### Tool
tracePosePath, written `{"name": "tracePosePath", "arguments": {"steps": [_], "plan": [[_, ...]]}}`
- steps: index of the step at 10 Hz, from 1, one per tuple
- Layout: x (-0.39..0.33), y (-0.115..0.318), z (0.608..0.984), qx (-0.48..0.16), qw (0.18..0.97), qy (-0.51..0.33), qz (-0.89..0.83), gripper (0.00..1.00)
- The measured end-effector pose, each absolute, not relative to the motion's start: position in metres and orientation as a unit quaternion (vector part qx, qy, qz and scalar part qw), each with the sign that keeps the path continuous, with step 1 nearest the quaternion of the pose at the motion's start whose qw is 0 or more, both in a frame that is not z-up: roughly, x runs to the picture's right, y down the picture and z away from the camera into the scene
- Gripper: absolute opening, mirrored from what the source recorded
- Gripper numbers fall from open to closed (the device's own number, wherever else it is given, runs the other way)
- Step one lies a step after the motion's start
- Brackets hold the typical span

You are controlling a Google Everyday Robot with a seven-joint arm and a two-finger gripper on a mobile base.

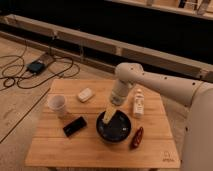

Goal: Place the bottle in the ceramic bowl

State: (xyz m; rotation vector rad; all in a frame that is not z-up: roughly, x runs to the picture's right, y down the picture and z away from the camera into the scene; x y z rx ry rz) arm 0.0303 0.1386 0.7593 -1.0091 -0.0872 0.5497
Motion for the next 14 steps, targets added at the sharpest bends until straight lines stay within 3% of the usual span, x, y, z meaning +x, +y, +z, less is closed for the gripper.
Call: {"name": "tracePosePath", "arguments": {"steps": [8, 14], "plan": [[0.031, 0.138, 0.76, -0.476, 0.839, -0.04, 0.261, 0.8], [0.105, 0.119, 0.818, -0.432, 0.836, 0.056, 0.333, 0.8]]}}
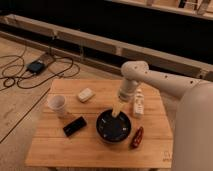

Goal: Place the bottle in the ceramic bowl

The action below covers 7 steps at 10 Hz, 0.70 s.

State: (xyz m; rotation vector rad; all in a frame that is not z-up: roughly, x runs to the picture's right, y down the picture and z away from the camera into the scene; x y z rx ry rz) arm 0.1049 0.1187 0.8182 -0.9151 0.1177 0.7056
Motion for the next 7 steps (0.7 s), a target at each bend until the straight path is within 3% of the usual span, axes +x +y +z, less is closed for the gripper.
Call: {"name": "tracePosePath", "arguments": {"steps": [7], "plan": [[0.204, 0.094, 0.842, -0.358, 0.815, 0.16, 0.426, 0.8]]}}
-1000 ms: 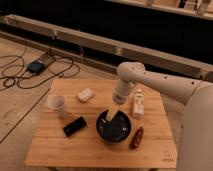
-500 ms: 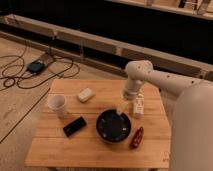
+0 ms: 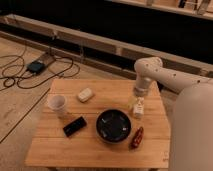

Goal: Place the bottle in the ceramic bowl

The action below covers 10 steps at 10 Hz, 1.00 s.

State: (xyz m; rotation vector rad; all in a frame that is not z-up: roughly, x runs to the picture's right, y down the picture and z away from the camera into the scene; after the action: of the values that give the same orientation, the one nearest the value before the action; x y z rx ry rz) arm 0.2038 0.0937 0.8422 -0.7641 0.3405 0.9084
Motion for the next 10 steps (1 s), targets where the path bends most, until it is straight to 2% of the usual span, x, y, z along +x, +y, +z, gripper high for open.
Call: {"name": "tracePosePath", "arguments": {"steps": [10], "plan": [[0.233, 0.125, 0.891, -0.33, 0.792, 0.227, 0.461, 0.8]]}}
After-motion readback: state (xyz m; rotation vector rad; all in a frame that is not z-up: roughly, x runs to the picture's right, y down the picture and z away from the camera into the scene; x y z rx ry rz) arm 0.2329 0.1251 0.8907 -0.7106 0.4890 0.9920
